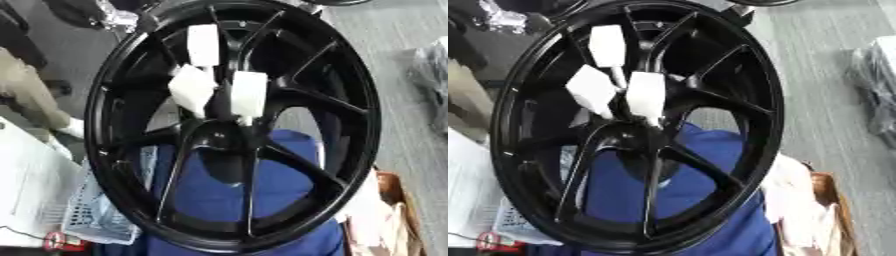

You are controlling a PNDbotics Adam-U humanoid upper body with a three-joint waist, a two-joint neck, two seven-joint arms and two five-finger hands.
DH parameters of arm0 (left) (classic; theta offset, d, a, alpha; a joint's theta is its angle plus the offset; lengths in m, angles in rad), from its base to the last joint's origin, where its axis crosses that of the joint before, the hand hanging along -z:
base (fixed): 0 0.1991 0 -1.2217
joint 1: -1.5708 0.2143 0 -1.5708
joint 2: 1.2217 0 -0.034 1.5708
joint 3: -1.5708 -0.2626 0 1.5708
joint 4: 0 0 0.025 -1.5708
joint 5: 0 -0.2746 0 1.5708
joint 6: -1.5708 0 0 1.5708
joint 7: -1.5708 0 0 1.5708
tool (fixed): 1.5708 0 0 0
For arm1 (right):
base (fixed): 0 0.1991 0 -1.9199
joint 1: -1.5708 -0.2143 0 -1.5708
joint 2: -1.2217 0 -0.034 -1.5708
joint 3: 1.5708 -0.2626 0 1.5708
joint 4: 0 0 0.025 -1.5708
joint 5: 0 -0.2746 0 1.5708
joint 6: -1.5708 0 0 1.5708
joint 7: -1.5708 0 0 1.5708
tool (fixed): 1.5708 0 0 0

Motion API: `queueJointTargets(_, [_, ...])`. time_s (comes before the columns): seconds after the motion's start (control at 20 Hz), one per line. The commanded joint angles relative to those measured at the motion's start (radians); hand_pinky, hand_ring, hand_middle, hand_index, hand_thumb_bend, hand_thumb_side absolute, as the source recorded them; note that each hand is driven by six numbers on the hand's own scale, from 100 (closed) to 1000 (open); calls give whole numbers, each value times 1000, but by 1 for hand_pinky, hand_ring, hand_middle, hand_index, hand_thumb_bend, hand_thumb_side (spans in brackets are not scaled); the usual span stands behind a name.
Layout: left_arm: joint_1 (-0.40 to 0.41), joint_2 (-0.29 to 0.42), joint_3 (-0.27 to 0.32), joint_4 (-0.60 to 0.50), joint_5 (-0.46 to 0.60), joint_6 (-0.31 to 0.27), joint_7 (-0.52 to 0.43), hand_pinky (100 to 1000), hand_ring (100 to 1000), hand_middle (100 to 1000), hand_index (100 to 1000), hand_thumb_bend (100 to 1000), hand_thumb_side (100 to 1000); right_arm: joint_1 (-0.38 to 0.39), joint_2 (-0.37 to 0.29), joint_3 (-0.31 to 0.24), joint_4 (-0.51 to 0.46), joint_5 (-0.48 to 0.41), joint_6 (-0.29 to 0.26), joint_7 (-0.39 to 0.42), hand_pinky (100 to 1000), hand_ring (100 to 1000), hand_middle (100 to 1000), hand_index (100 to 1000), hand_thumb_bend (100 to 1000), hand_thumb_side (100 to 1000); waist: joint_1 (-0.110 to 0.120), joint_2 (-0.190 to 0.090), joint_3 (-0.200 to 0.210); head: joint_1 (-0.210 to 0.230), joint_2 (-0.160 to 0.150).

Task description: Pull the pin out of the wheel hub.

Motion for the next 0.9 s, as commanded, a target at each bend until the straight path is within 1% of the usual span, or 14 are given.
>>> queueJointTargets(0.05, [-29,5,-5,1,4,6,-13,848,775,733,825,360,601,-13,-14,-5,-1,-9,-4,3,742,721,721,799,100,420,-4,-18,-3,4,-6])
queueJointTargets(0.15, [-35,-2,-11,3,4,10,-20,849,777,735,826,362,603,-14,-13,-5,0,-10,-5,3,742,721,720,799,100,421,-2,-17,-4,3,-14])
queueJointTargets(0.3, [-39,-12,-18,12,2,19,-24,852,782,738,824,371,595,-20,-10,-4,1,-12,-7,2,742,721,720,799,100,419,-1,-16,-8,0,-34])
queueJointTargets(0.5, [-42,-25,-24,22,5,29,-30,857,788,741,824,375,597,-30,-7,-2,0,-13,-8,5,742,721,720,799,100,420,1,-12,-15,-24,-63])
queueJointTargets(0.6, [-45,-32,-24,28,5,34,-30,861,794,746,827,379,602,-32,-3,-1,1,-15,-9,5,742,721,720,799,100,422,3,-11,-18,-29,-71])
queueJointTargets(0.75, [-49,-42,-21,42,-1,46,-13,867,810,759,831,392,596,-36,2,1,4,-18,-10,6,742,721,720,799,100,424,4,-8,-22,-29,-76])
queueJointTargets(0.9, [-51,-49,-19,55,-12,58,6,874,817,764,829,399,594,-39,5,1,5,-19,-11,6,742,721,720,799,100,426,5,-7,-25,-28,-73])
